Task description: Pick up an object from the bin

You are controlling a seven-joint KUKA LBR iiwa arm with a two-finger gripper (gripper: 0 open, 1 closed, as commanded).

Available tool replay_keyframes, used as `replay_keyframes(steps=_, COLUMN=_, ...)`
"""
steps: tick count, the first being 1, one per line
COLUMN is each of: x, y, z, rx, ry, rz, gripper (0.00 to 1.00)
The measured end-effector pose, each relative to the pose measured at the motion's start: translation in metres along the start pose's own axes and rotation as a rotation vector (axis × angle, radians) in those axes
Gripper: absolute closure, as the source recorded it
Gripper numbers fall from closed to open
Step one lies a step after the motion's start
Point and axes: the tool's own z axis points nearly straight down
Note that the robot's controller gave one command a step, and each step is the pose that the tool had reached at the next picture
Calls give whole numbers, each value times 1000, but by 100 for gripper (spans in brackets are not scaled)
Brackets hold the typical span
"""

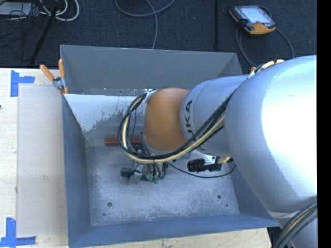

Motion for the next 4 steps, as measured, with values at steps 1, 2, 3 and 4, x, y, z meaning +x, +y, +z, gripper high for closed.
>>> replay_keyframes(steps=1, x=1, y=-1, z=-20, rx=3, ry=5, rz=0, gripper=100)
replay_keyframes(steps=2, x=-1, y=0, z=-34, rx=-2, ry=-3, rz=0, gripper=100)
replay_keyframes(steps=3, x=-1, y=0, z=-42, rx=-2, ry=-3, rz=-1, gripper=100)
replay_keyframes(steps=4, x=0, y=0, z=-50, rx=0, ry=0, rz=-1, gripper=100)
